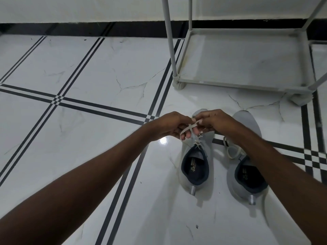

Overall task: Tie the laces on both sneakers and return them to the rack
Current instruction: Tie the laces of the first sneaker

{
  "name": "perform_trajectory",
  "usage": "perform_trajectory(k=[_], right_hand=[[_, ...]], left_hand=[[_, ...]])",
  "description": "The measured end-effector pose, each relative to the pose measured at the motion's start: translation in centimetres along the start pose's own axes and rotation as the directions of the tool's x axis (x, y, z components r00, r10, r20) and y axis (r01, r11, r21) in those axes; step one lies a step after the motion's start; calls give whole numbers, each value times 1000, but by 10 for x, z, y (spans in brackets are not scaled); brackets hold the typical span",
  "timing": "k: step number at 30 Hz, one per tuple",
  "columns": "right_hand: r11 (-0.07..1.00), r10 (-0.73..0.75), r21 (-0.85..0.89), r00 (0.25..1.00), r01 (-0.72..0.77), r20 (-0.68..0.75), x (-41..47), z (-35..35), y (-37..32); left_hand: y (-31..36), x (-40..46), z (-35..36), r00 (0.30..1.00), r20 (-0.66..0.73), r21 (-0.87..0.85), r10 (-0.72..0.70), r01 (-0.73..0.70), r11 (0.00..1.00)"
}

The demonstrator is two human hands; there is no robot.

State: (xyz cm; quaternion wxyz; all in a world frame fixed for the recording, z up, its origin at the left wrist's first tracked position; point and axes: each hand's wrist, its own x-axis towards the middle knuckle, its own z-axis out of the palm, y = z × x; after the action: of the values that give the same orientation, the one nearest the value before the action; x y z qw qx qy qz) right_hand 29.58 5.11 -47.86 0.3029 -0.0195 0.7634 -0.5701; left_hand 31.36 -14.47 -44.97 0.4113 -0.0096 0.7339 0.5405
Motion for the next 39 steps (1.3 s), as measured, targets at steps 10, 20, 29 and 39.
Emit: perform_trajectory(k=[10,20,29,39], right_hand=[[853,377,-478,880,-210,287,-12,-13,-17],[994,71,74,995,-76,65,2,17,14],[924,223,361,942,-123,-249,0,10,9],[665,108,-702,963,-254,-247,-3,-51,32]], left_hand=[[-10,4,-10,985,-162,36,64,-59,998],[-24,20,16,666,-357,844,654,-70,532],[-43,13,21,800,-590,-67,114,-188,980],[-79,-4,-5,815,-554,149,-169,297,943]])
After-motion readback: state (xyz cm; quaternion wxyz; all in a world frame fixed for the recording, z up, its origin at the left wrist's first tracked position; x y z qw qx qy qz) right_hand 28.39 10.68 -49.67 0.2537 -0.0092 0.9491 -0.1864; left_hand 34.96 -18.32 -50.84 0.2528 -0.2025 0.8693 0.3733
